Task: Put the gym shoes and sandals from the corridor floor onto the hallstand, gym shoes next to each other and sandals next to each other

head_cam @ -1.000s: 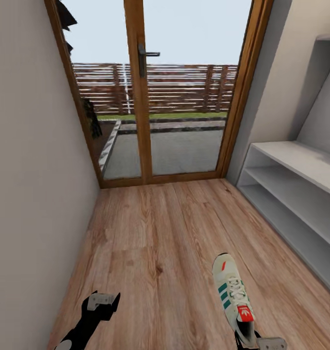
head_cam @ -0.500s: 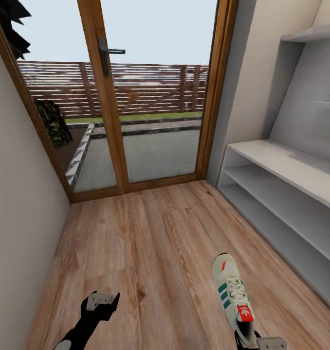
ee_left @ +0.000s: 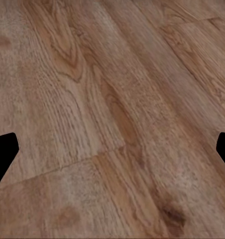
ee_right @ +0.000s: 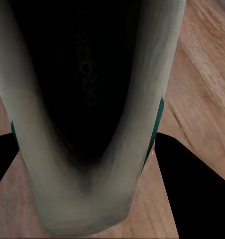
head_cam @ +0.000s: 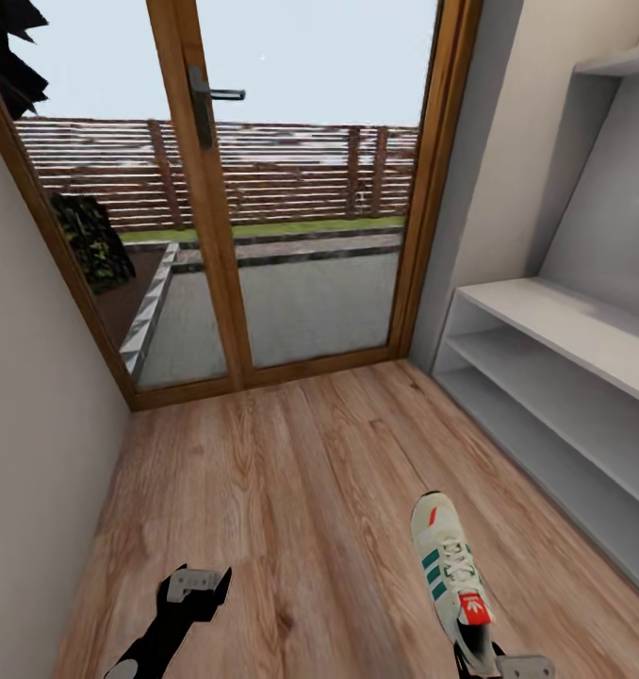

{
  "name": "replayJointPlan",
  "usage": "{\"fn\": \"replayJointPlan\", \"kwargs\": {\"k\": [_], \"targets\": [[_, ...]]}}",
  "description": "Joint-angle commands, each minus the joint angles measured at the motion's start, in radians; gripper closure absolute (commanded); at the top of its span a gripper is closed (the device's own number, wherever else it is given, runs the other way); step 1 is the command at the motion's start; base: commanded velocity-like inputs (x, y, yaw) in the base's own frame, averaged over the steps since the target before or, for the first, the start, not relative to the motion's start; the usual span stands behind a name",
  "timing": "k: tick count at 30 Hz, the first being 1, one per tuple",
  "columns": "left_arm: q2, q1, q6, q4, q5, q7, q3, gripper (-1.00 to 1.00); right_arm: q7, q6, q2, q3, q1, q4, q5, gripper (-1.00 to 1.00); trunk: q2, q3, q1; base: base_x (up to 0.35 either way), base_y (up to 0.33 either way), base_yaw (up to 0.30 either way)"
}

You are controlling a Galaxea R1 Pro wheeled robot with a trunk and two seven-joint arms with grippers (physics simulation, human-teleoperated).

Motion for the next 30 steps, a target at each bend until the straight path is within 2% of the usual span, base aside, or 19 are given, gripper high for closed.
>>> {"fn": "replayJointPlan", "kwargs": {"k": [1, 8, 12, 30], "targets": [[0.000, -0.001, -0.003, 0.001, 0.001, -0.007, 0.003, -1.00, 0.002, -0.003, 0.001, -0.004, 0.000, 0.000, 0.008, 1.00, 0.000, -0.001, 0.000, 0.285, 0.229, 0.000], [0.000, -0.001, -0.003, 0.001, 0.001, -0.007, 0.002, -1.00, 0.002, -0.003, 0.001, -0.004, 0.000, 0.000, 0.008, 1.00, 0.000, -0.001, 0.000, 0.281, 0.233, 0.000], [0.000, -0.001, -0.002, 0.001, 0.001, -0.003, -0.003, -1.00, 0.002, -0.002, 0.001, -0.004, -0.001, 0.000, 0.008, 1.00, 0.000, -0.001, 0.000, 0.320, 0.078, -0.061], [-0.001, -0.001, -0.001, 0.001, 0.001, -0.005, -0.005, -1.00, 0.002, -0.002, 0.001, -0.004, 0.000, 0.000, 0.006, 1.00, 0.000, -0.001, 0.000, 0.336, 0.007, -0.279]]}}
